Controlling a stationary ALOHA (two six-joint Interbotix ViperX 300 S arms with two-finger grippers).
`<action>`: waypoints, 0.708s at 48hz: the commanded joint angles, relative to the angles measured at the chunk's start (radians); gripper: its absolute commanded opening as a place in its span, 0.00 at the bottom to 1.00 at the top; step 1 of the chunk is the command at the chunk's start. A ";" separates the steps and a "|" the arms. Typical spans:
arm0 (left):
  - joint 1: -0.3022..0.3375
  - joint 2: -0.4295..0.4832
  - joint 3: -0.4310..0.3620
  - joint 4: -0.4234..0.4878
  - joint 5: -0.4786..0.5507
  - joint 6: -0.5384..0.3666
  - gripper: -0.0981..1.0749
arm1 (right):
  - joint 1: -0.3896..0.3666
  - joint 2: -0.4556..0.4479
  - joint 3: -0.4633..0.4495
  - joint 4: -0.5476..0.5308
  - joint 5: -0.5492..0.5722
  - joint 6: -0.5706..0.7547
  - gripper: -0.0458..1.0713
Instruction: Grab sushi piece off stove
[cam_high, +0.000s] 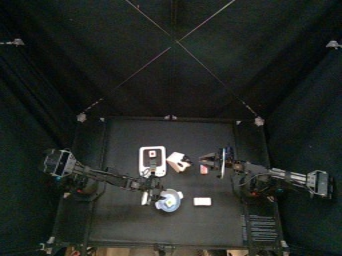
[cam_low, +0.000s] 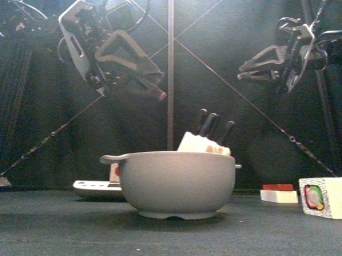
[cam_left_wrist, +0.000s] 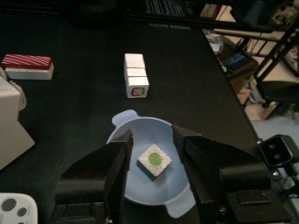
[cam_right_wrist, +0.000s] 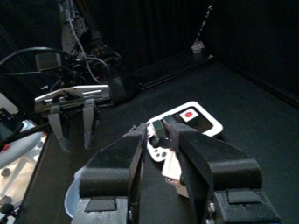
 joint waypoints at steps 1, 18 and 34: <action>0.083 -0.041 -0.037 -0.133 0.123 0.003 0.76 | -0.003 0.003 -0.009 0.002 -0.009 0.002 0.65; 0.334 -0.046 -0.153 -0.285 0.506 -0.005 0.76 | -0.005 0.003 -0.006 0.002 -0.006 0.002 0.65; 0.442 0.040 -0.295 -0.135 0.885 -0.091 0.76 | -0.008 0.003 -0.003 0.003 -0.006 0.003 0.65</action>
